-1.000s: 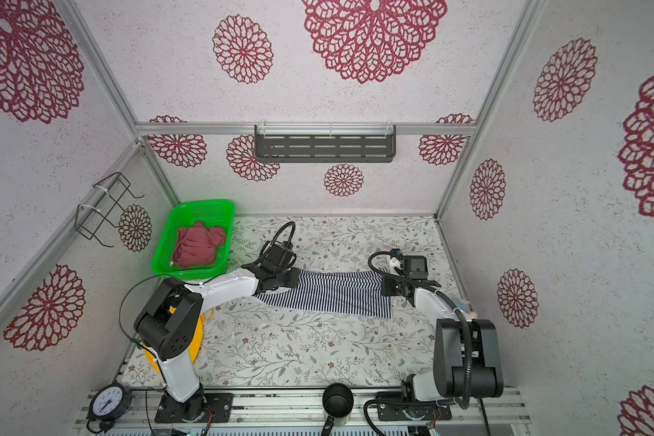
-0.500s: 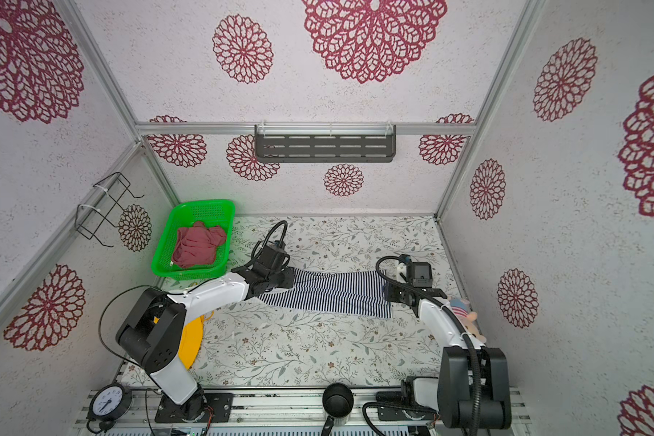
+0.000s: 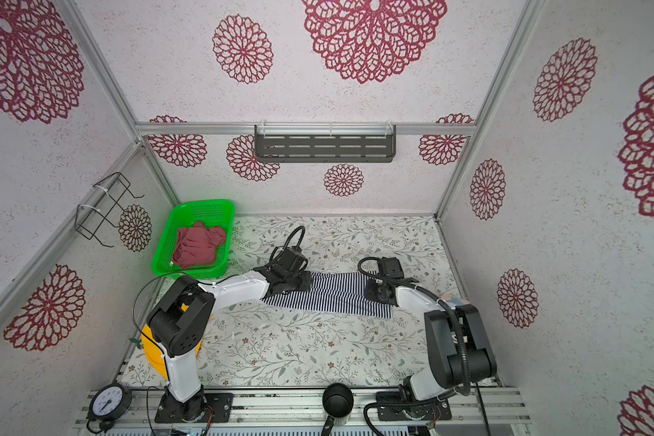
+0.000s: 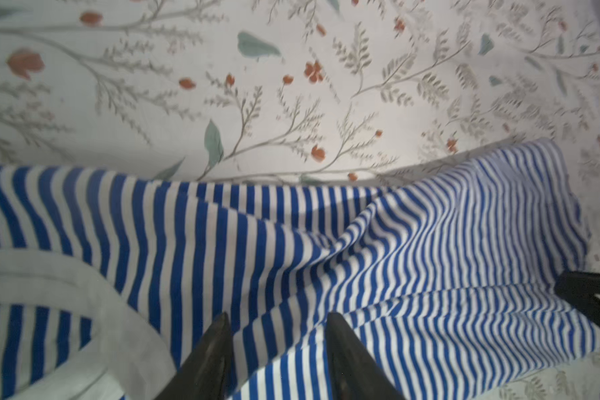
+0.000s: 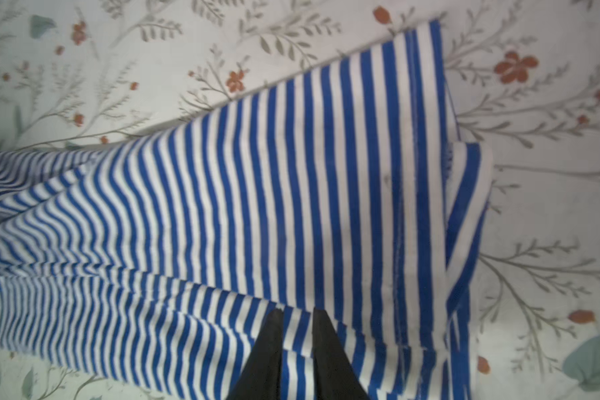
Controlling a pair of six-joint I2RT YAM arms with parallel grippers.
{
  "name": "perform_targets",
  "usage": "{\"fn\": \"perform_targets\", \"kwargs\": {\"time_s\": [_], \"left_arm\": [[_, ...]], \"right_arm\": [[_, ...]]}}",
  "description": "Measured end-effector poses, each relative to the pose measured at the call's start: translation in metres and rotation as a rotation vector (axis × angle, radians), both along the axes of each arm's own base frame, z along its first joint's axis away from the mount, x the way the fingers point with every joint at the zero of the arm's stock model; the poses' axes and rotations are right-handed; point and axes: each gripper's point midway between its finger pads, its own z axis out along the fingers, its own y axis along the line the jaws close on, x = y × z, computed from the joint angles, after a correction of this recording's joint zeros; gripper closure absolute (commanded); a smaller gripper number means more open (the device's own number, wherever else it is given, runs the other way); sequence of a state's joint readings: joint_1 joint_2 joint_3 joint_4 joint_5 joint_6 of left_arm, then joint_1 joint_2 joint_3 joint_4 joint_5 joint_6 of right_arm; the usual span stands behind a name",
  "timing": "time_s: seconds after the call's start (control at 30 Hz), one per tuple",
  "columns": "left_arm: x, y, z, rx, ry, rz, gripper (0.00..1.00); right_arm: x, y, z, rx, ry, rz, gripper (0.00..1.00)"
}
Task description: Fold and stack the tank tops
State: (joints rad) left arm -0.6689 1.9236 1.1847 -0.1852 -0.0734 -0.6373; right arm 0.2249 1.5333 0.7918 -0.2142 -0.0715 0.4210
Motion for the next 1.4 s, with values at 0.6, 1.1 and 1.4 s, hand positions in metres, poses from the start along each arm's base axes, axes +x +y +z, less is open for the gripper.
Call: {"fn": "perform_targets", "kwargs": {"time_s": [0.6, 1.1, 1.4], "left_arm": [[0.007, 0.046, 0.042, -0.007, -0.047, 0.093, 0.21], [0.047, 0.016, -0.015, -0.013, 0.037, 0.134, 0.34], [0.092, 0.022, -0.019, -0.033, -0.01, 0.179, 0.27]], "right_arm": [[0.011, -0.049, 0.027, -0.092, -0.074, -0.097, 0.72], [0.078, -0.016, -0.014, -0.067, -0.047, 0.004, 0.82], [0.084, -0.045, -0.017, -0.056, -0.055, -0.075, 0.83]]}}
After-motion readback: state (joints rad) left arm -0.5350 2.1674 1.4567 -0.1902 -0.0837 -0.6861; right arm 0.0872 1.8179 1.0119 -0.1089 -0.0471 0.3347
